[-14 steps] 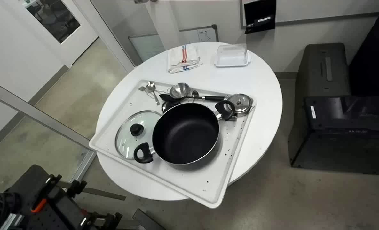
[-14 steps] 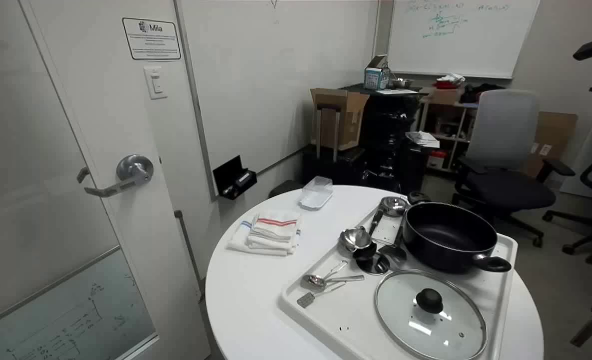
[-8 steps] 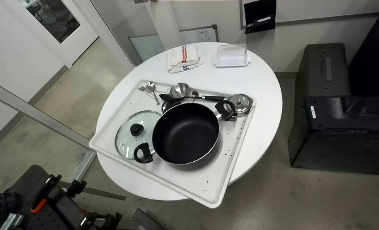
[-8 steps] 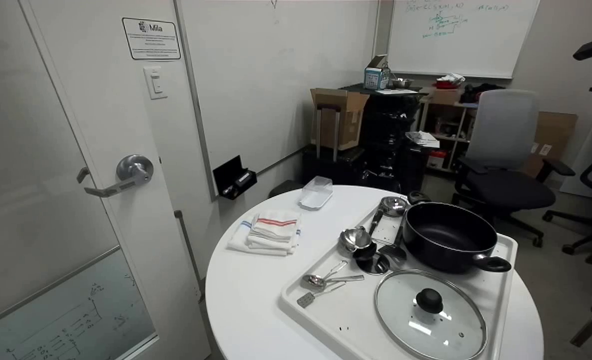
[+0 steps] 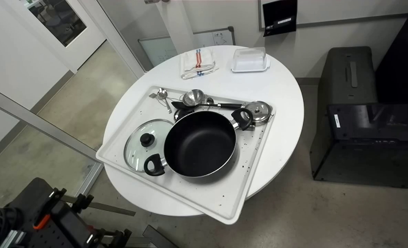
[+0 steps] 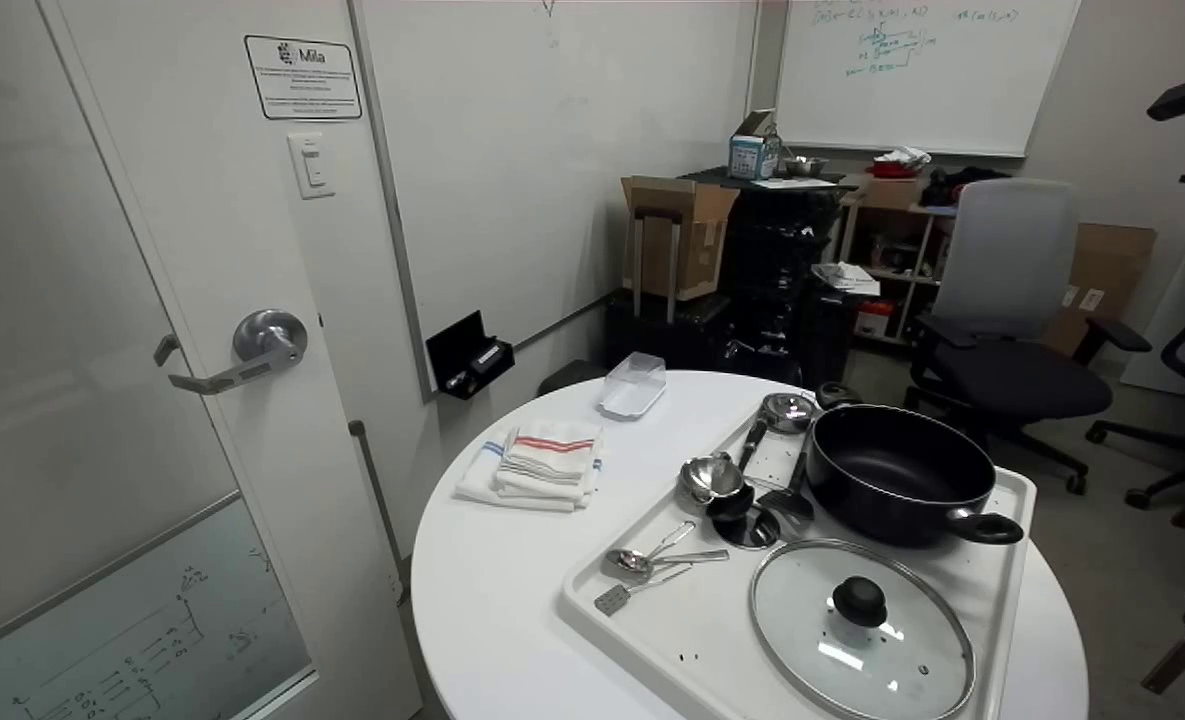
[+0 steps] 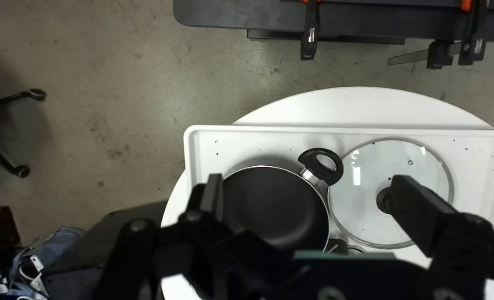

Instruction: Put the glass lid on the black pot.

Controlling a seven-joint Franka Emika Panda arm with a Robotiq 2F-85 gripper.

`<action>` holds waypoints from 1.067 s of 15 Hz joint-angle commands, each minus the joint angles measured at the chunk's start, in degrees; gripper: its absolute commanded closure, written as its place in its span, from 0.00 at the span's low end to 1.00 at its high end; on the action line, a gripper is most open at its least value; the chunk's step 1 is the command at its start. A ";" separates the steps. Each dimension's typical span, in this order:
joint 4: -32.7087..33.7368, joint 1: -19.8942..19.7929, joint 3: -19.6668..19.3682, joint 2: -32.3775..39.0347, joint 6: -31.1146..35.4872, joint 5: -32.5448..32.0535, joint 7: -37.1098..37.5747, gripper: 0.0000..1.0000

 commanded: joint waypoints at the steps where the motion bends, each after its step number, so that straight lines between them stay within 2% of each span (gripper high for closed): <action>1: 0.54 1.41 -0.22 1.31 0.10 -0.21 -0.12 0.00; 9: 1.44 7.11 0.13 10.18 6.22 2.28 -2.37 0.00; 16: 2.30 11.03 1.44 22.20 16.77 5.34 -5.10 0.00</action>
